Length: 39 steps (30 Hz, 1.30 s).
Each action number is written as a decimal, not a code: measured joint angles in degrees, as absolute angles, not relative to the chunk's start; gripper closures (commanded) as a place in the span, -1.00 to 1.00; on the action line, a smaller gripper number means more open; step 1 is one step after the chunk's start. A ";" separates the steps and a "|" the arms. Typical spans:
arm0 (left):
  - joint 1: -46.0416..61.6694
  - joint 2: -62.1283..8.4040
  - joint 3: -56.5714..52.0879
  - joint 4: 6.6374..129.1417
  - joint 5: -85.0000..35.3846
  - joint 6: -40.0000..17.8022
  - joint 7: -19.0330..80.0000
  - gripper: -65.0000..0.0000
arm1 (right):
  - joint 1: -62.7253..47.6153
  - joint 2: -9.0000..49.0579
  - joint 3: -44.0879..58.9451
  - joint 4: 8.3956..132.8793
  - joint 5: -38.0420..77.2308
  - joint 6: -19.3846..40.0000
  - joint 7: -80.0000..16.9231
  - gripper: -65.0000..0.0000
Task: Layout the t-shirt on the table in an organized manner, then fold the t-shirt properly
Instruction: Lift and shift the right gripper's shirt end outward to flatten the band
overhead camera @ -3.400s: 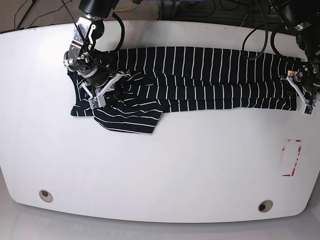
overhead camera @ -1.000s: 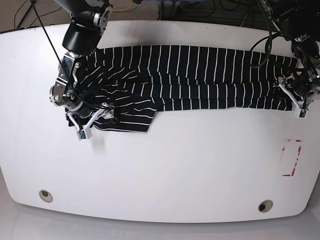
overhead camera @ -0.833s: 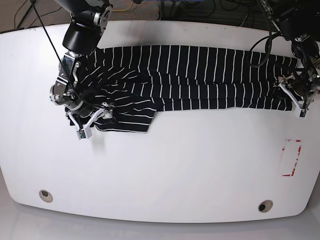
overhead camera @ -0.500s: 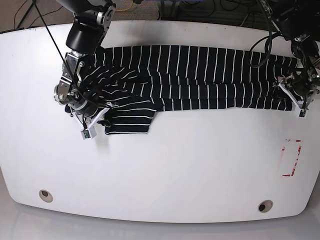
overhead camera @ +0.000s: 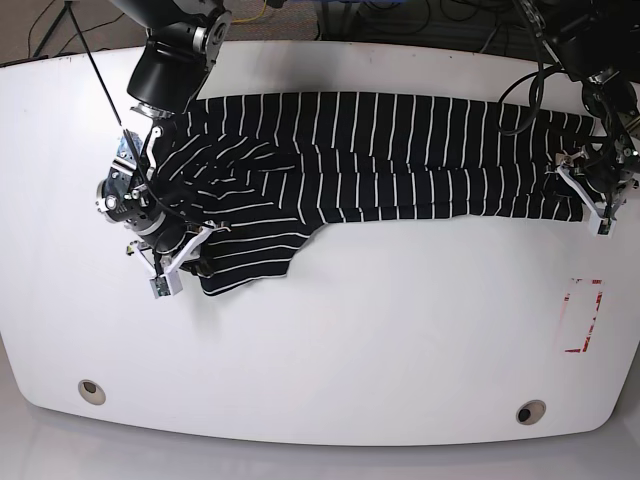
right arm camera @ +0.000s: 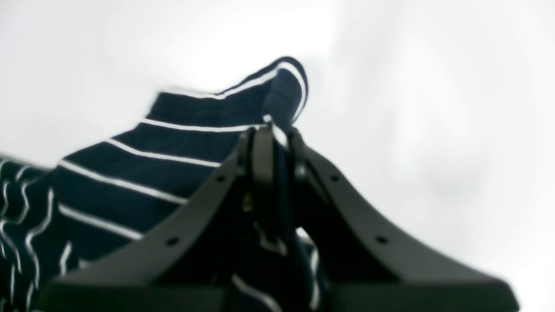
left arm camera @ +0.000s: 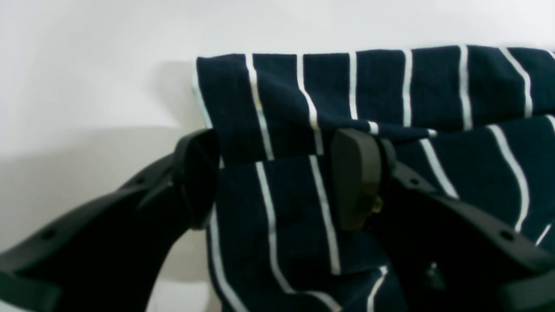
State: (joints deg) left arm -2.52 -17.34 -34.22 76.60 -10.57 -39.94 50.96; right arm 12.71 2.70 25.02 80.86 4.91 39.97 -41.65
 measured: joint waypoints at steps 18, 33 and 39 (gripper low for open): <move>-2.13 -17.47 -33.98 76.60 -10.52 -39.92 50.94 -0.18 | -0.19 -4.84 25.06 108.05 4.86 40.14 -59.83 0.84; -0.84 -17.47 -30.94 76.60 -10.76 -39.94 50.48 -0.18 | -7.40 -6.55 25.19 113.58 10.70 40.01 -71.22 0.84; -0.69 -17.54 -30.96 76.60 -11.14 -39.92 50.28 -0.18 | -8.69 -4.05 25.15 113.58 19.40 40.03 -75.16 0.83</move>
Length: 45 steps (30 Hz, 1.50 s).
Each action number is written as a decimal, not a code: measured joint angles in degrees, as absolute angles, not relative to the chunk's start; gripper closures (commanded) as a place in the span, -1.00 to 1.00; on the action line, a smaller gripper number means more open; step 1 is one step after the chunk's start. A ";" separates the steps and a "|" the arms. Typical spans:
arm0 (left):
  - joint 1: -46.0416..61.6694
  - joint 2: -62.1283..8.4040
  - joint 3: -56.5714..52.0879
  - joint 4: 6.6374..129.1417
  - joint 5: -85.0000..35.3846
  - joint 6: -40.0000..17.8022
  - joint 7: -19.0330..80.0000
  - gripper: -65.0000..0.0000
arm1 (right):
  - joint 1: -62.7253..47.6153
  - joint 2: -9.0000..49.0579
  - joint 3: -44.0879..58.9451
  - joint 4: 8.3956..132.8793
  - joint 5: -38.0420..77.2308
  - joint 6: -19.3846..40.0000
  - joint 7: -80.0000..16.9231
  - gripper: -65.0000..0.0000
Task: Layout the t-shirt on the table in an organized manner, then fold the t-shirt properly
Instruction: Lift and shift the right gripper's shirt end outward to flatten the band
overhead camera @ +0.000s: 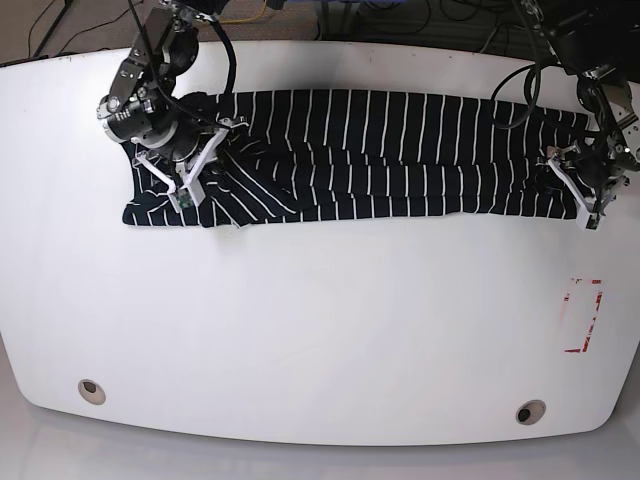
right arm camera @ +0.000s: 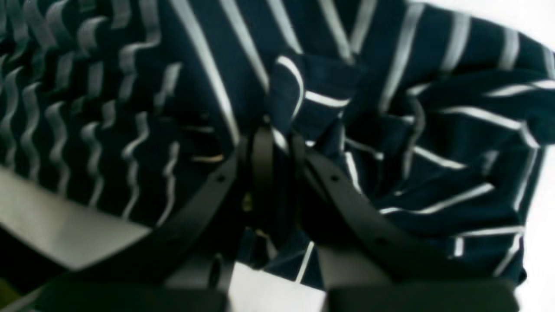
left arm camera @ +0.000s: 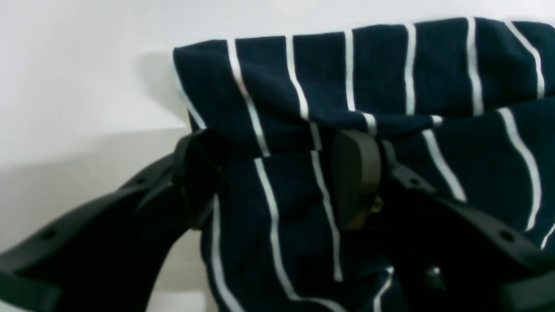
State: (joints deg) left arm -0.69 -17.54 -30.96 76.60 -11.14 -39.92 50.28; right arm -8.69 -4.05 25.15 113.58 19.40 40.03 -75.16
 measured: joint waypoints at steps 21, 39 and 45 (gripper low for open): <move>-1.10 -18.15 -31.24 73.58 -11.90 -39.97 48.29 -0.18 | -15.09 6.13 24.77 113.51 41.56 39.90 -79.72 -0.40; -1.08 -18.15 -31.24 73.65 -12.08 -39.97 48.31 -0.18 | -12.43 9.32 32.82 113.49 49.78 39.99 -78.63 -0.48; -1.10 -18.09 -31.24 73.65 -11.90 -39.94 48.31 -0.18 | -8.64 7.84 35.90 113.40 52.01 39.88 -80.90 0.13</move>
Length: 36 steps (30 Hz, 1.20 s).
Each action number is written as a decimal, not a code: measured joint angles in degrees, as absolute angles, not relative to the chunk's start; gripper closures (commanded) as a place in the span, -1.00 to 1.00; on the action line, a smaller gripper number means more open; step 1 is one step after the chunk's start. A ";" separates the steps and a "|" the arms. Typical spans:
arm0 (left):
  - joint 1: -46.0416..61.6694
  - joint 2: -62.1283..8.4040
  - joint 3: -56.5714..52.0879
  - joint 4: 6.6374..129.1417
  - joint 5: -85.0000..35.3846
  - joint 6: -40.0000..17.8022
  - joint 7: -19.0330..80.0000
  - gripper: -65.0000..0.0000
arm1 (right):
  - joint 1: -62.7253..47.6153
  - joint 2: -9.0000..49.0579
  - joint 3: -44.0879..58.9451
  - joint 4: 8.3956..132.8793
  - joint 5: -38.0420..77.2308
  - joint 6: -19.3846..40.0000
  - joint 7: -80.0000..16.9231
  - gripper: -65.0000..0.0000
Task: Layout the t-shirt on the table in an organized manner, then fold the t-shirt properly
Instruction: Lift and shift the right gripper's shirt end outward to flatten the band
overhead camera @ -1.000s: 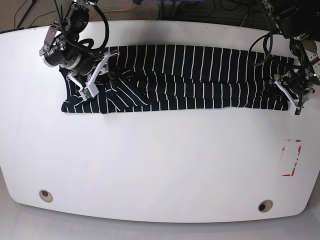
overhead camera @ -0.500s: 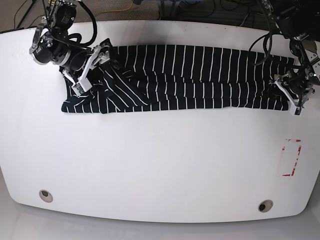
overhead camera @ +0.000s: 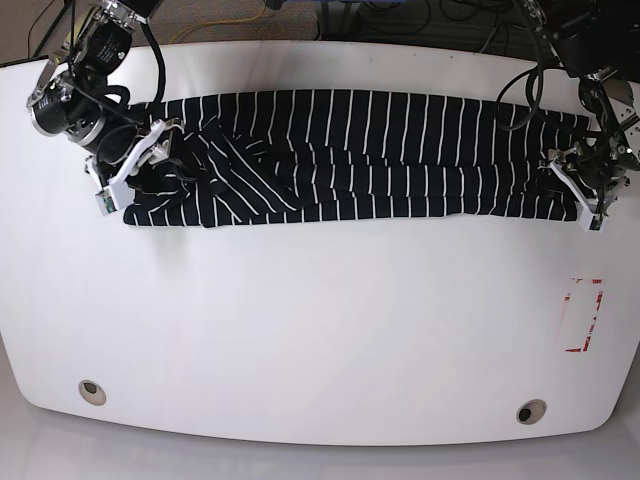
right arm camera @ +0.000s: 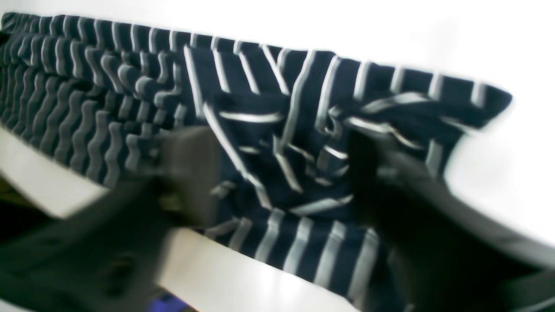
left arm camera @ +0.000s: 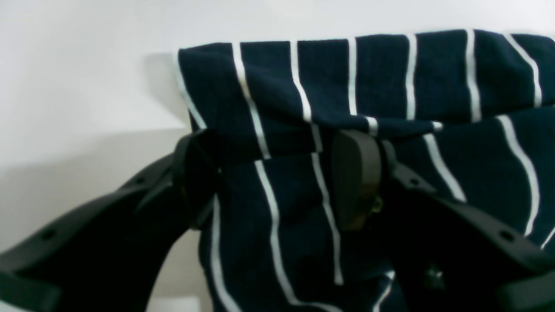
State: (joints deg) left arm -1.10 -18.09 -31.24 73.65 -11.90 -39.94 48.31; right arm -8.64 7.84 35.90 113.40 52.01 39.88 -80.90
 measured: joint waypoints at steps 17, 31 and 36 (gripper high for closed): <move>-1.08 -17.96 -31.33 73.69 -12.08 -39.94 48.29 -0.18 | -4.93 -0.43 26.35 109.54 53.34 39.90 -80.36 0.92; -1.10 -18.02 -31.33 73.60 -12.10 -39.97 48.27 -0.18 | -6.04 1.26 26.57 103.66 38.26 39.92 -75.09 0.92; -1.10 -17.98 -31.33 73.58 -12.03 -39.94 48.27 -0.18 | -8.01 4.49 26.70 103.81 38.44 39.88 -72.16 0.92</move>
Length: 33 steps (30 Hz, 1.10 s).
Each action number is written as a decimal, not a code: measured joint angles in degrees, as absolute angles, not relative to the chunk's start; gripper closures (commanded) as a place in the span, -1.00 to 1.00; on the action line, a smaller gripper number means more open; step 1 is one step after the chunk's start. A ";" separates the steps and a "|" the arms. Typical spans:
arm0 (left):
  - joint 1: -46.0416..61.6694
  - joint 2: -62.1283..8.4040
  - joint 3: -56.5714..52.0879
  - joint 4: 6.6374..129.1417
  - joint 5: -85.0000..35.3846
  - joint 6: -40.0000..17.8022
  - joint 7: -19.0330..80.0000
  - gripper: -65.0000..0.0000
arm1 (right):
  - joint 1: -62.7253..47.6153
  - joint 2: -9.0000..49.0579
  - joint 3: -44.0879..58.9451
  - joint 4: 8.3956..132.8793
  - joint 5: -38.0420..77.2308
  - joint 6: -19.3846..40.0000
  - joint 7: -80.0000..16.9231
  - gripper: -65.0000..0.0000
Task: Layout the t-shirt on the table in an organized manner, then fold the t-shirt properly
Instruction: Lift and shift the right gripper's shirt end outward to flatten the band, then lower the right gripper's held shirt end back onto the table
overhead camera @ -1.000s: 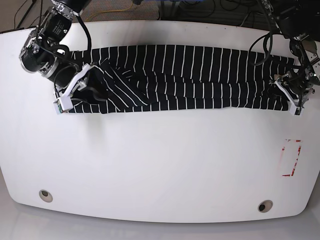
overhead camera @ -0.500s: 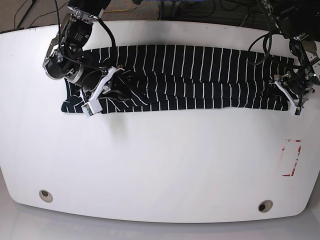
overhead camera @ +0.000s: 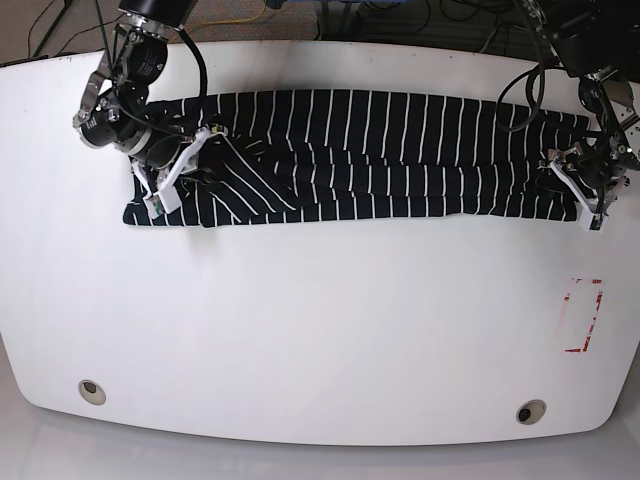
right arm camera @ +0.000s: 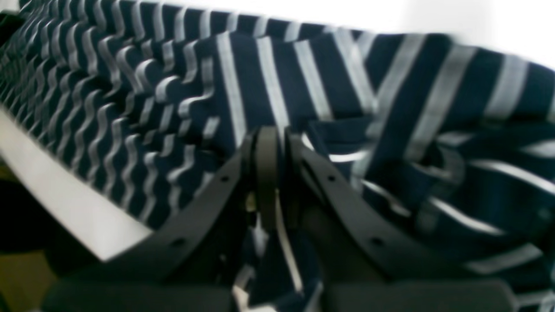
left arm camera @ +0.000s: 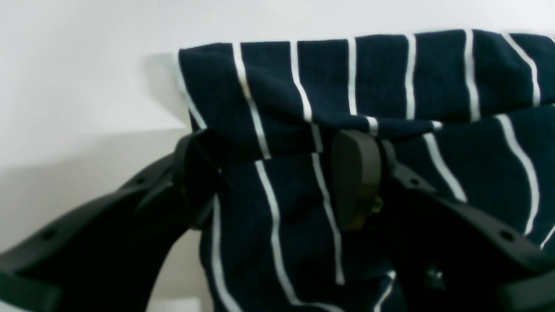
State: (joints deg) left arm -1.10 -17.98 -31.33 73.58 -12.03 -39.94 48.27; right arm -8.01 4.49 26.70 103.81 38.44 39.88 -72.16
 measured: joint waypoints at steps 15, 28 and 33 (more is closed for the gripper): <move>-1.10 -18.13 -31.33 73.54 -12.08 -39.97 48.21 -0.18 | -13.37 8.38 26.81 103.81 33.17 39.90 -66.92 0.93; -1.10 -18.13 -31.33 73.54 -12.08 -39.94 48.16 -0.18 | -12.10 8.21 32.21 114.80 37.30 39.88 -71.66 0.93; -1.08 -18.15 -31.33 73.54 -12.10 -39.97 48.14 -0.18 | -10.70 6.24 31.68 114.13 44.53 39.92 -73.01 0.93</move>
